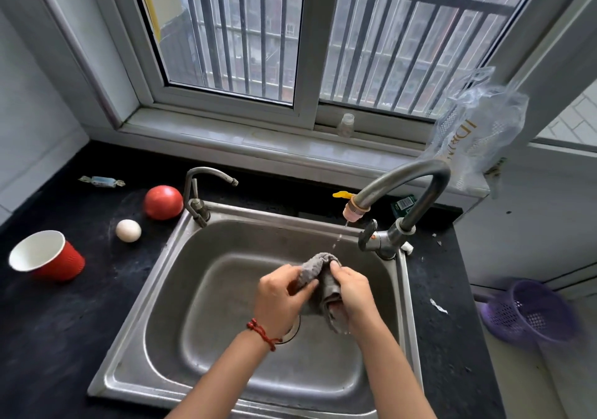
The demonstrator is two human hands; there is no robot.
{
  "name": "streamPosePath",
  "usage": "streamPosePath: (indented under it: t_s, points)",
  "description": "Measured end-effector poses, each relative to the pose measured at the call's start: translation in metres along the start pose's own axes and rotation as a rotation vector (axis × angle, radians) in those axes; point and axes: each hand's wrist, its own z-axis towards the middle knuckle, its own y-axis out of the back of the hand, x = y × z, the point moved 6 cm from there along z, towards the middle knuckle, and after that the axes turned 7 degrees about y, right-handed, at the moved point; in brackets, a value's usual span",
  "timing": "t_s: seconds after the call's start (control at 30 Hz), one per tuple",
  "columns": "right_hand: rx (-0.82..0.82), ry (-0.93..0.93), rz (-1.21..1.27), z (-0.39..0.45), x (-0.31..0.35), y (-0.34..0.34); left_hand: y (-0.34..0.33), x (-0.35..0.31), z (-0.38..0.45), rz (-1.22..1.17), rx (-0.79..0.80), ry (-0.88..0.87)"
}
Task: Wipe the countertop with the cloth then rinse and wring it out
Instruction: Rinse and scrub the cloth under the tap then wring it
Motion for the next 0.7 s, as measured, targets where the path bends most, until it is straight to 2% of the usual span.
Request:
streamPosePath:
  t_s: [0.07, 0.13, 0.27, 0.33, 0.4, 0.47, 0.6, 0.7]
  points:
    - [0.08, -0.068, 0.106, -0.004, -0.001, -0.011, -0.011, -0.008, -0.012, -0.001, 0.065, 0.003]
    - [0.154, -0.088, 0.079, -0.009, -0.001, -0.015, -0.018, -0.013, -0.021, 0.021, 0.137, -0.019]
    - [0.218, 0.123, -0.286, -0.016, 0.019, -0.01, -0.012, -0.012, -0.033, -0.055, 0.344, -0.028]
    - [0.284, 0.22, -0.427, -0.018, 0.03, -0.013, 0.001, -0.003, -0.033, -0.202, 0.3, 0.097]
    - [0.331, 0.273, -0.48, -0.02, 0.038, -0.015, 0.018, 0.01, -0.026, -0.252, 0.112, 0.18]
    - [0.338, 0.294, -0.424, -0.019, 0.046, -0.011, 0.023, 0.015, -0.018, -0.194, 0.053, 0.186]
    - [0.438, 0.235, -0.025, -0.024, 0.059, -0.014, -0.01, 0.004, -0.009, -0.327, 0.434, 0.245]
    - [0.494, 0.136, 0.261, -0.03, 0.061, -0.02, -0.026, -0.003, -0.006, -0.498, 0.572, 0.268]
